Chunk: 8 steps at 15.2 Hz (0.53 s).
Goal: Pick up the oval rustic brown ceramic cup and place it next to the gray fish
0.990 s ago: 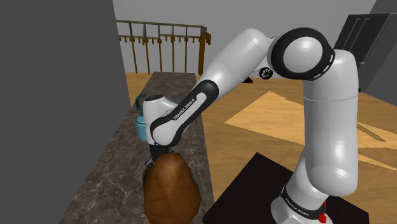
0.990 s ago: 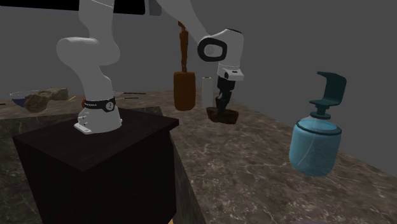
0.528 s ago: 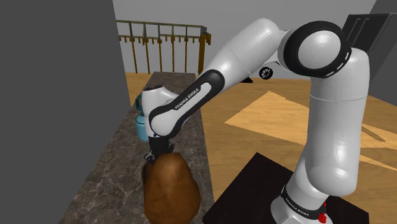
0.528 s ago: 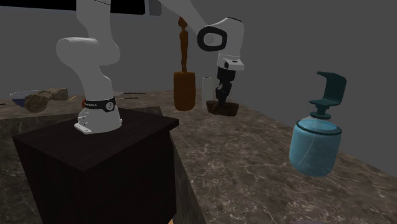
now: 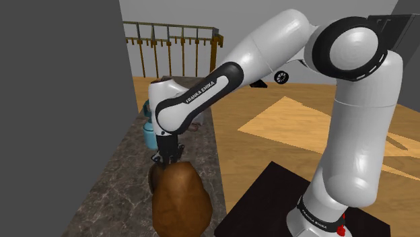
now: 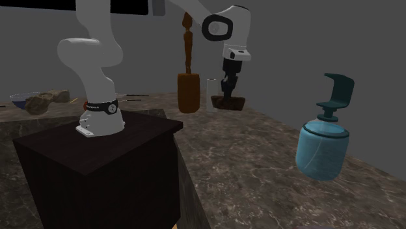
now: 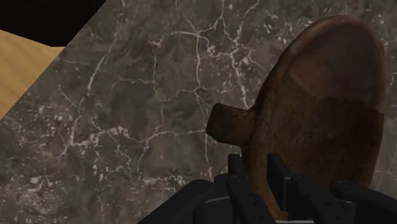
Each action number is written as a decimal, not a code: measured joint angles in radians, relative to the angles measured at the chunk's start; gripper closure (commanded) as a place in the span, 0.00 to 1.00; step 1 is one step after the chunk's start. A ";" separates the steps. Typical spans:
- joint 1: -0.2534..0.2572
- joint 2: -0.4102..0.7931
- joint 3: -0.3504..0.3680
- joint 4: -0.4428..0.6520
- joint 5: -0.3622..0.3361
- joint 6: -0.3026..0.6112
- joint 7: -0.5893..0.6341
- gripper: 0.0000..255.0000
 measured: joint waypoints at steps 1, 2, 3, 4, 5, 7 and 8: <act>-0.008 -0.006 -0.004 0.000 0.002 -0.007 -0.013 1.00; -0.018 -0.002 -0.011 0.005 0.000 -0.009 -0.028 1.00; -0.031 -0.008 -0.018 0.001 0.002 -0.013 -0.048 1.00; -0.044 -0.012 -0.026 0.004 0.003 -0.022 -0.069 1.00; -0.060 -0.009 -0.037 0.003 0.001 -0.019 -0.094 1.00; -0.084 -0.004 -0.054 0.012 -0.002 -0.027 -0.134 1.00; -0.098 0.004 -0.064 0.026 -0.006 -0.034 -0.156 1.00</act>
